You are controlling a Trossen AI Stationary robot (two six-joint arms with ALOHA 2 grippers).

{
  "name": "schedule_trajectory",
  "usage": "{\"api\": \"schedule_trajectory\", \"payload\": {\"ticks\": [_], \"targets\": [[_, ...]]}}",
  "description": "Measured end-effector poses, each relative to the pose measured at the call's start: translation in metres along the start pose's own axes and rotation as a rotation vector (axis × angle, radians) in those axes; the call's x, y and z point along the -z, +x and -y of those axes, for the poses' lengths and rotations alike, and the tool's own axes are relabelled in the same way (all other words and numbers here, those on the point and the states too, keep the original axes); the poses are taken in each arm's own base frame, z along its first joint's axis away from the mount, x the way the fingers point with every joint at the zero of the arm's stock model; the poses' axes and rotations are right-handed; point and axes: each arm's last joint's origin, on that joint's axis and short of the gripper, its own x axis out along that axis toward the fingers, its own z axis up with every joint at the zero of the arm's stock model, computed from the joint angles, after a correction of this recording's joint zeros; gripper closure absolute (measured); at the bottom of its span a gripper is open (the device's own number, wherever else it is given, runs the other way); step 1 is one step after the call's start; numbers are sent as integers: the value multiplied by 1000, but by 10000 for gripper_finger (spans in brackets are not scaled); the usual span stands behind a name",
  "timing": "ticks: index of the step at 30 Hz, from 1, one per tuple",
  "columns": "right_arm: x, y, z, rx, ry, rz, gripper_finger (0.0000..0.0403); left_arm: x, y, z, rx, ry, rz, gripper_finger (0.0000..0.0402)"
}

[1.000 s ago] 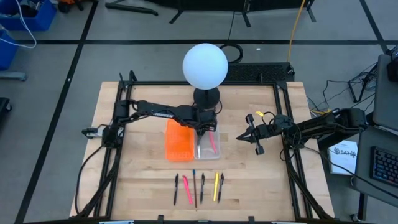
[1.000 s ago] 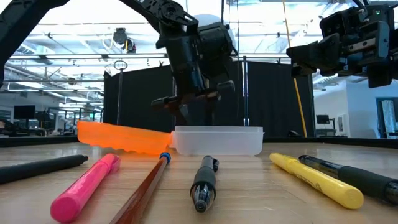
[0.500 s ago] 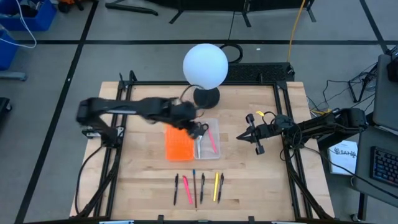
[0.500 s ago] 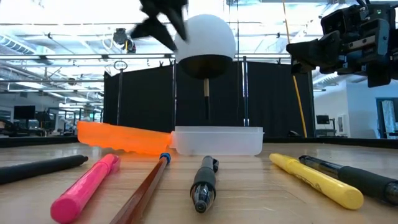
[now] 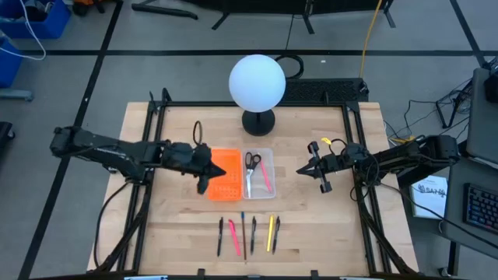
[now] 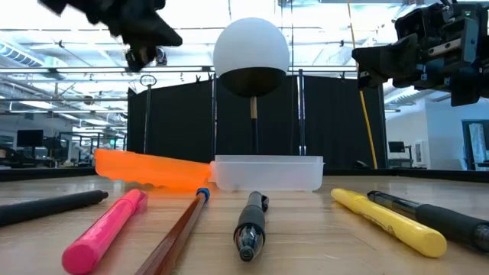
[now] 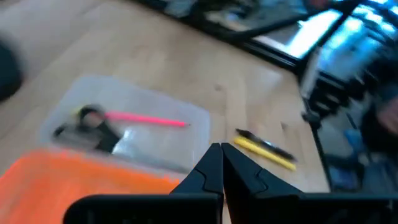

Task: Pick & place school supplies into a supply box
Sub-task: Put the right black pen into the supply box

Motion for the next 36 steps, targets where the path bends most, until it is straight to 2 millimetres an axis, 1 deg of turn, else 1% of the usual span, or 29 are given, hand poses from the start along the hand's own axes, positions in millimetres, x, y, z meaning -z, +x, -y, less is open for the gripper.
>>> {"api": "schedule_trajectory", "payload": {"ticks": [3,7,9,14,17,19,23,25,28,30,31,32,34,36], "targets": [[2,0,0,-1,-2,-19,403,25,3,-10,78,146,31,398],[5,0,0,-3,-53,-50,403,52,2,-25,101,333,49,398],[6,0,0,-4,-61,-56,403,64,-1,-33,131,378,29,398],[7,0,0,-3,-72,-64,403,82,-16,-44,150,485,118,398],[7,0,0,-3,-70,-67,403,95,-25,-52,149,570,201,398],[7,0,0,-3,-57,-66,403,102,-30,-60,127,585,267,398],[6,0,0,1,9,-63,403,107,-39,-71,117,590,366,396],[6,0,0,15,22,-62,403,104,-41,-74,83,587,383,391],[5,0,3,92,61,-57,403,95,-42,-76,35,568,406,390],[8,1,2,101,123,-93,403,91,-42,-77,10,577,416,395],[13,2,0,84,145,-142,403,89,-43,-77,1,591,421,397],[11,10,-1,62,160,-179,403,87,-43,-77,-11,602,429,398],[-7,36,-2,30,140,-202,403,85,-44,-78,-54,603,440,394],[-23,62,-8,60,111,-324,403,84,-45,-80,-121,591,450,382]]}}
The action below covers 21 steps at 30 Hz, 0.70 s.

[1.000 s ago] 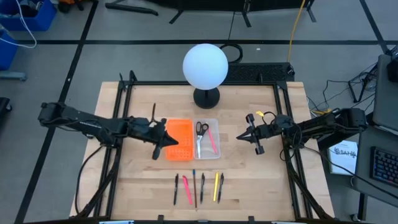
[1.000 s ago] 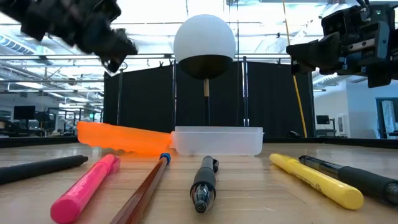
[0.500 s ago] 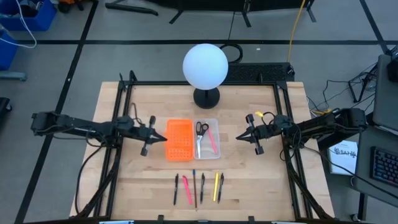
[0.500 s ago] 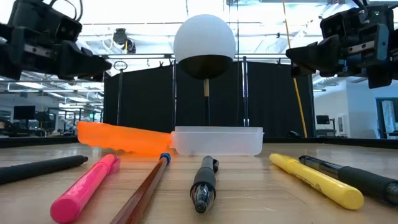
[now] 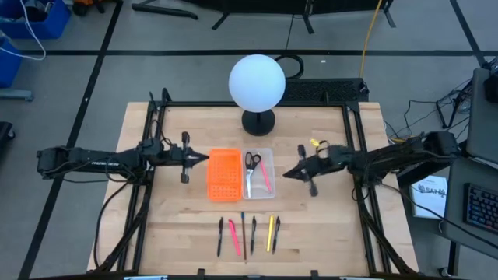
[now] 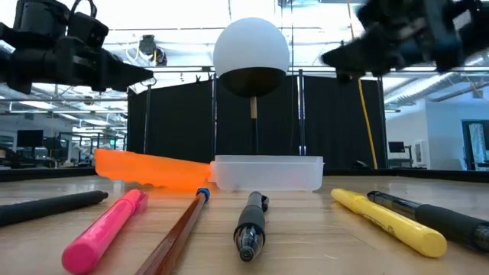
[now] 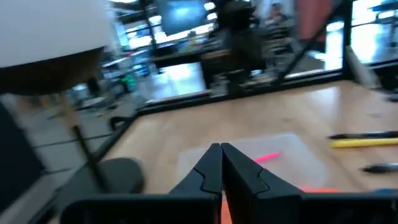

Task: Pick & place school supplies into a supply box
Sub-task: Put the right black pen into the supply box

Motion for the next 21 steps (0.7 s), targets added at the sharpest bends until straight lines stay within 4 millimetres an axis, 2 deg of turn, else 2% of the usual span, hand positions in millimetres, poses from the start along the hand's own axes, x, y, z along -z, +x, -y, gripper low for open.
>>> {"api": "schedule_trajectory", "payload": {"ticks": [2,4,8,13,17,21], "targets": [[-20,15,-13,111,-25,-185,403,-2,0,-3,-67,4,8,369],[-47,25,-26,235,-29,-280,403,-4,0,-5,-133,6,26,359],[-91,31,-48,362,69,-292,403,-12,-2,-9,-224,2,92,347],[-127,33,-77,294,244,-244,403,-14,-2,-10,-243,5,115,345],[-131,45,-100,291,359,-371,403,-7,-1,-8,-229,39,38,344],[-132,66,-120,259,647,-512,403,2,-1,-7,-208,43,-55,344]]}}
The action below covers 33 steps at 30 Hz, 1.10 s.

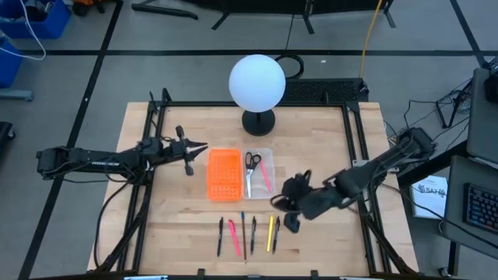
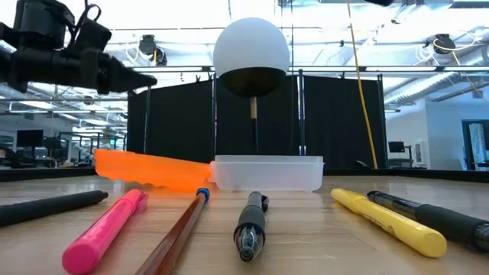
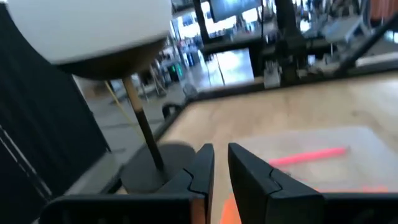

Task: Pick & place school supplies into a supply box
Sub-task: Put the right black pen into the supply box

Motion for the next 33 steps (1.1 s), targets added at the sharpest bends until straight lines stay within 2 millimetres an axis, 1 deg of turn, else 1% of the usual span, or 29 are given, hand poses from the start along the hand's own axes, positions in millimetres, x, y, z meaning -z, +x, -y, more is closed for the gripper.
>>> {"api": "schedule_trajectory", "payload": {"ticks": [2,4,7,9,11,13,16,18,21,24,30,33], "targets": [[10,16,-11,-36,115,-115,403,2,0,0,1,2,-21,344],[27,38,-17,-33,239,-226,403,2,0,0,-1,-4,-24,344],[47,67,-24,-1,451,-310,403,1,0,0,-3,-30,-13,344],[59,84,-31,-8,540,-310,403,3,0,1,1,-51,-33,344],[73,98,-36,13,593,-292,403,6,0,1,8,-53,-61,344],[86,106,-36,69,638,-241,403,5,0,1,6,-50,-55,344],[98,111,-30,178,689,-166,403,4,0,1,3,-51,-38,344],[101,115,-26,220,678,-168,401,2,0,0,6,-52,-18,344],[97,115,-23,236,673,-163,384,2,0,1,7,-51,-19,344],[90,119,-18,244,712,-167,347,2,0,0,5,-21,-21,344],[80,124,-8,280,827,-270,256,0,0,0,-1,-12,0,344],[79,125,-6,287,875,-323,233,0,0,0,-1,-2,-2,344]]}}
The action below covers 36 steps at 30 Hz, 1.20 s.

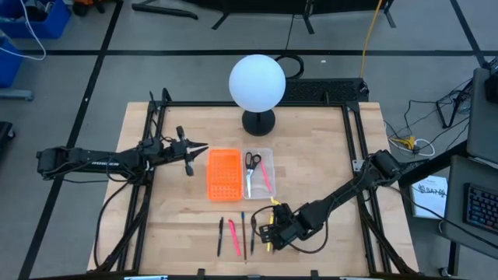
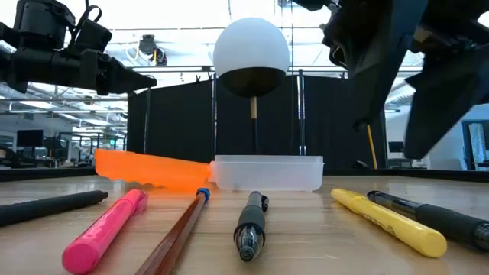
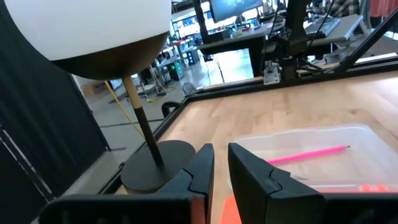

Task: Pick & place school supplies into a supply box
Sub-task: Put the right black pen into the supply box

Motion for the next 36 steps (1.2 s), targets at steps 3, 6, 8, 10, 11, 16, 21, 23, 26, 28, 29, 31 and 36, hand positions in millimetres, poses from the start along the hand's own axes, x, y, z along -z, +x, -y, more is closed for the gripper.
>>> {"api": "schedule_trajectory", "payload": {"ticks": [3,6,8,10,11,16,21,23,26,28,29,31,36], "targets": [[2,0,2,14,50,-3,229,0,0,0,1,-2,-3,344],[6,-1,4,18,95,-9,233,1,0,0,2,-2,-9,344],[10,-1,5,18,119,-13,237,1,0,0,4,-2,-13,344],[14,-2,7,23,140,-16,241,2,0,0,4,-1,-16,344],[16,-2,8,25,149,-18,243,2,0,0,5,-1,-17,344],[21,8,11,40,176,-16,245,2,0,0,5,-1,-19,344],[17,25,15,81,149,10,245,2,0,0,6,2,-19,344],[14,29,15,92,136,16,245,2,0,0,6,1,-18,344],[12,30,16,105,131,24,246,2,0,1,6,1,-18,344],[8,30,17,123,124,34,246,2,0,0,6,-1,-18,344],[7,30,17,131,124,38,246,2,0,1,6,-1,-18,344],[2,30,17,152,116,47,246,2,0,0,6,-1,-18,344],[-16,31,14,183,85,53,246,2,0,1,6,-2,-18,344]]}}
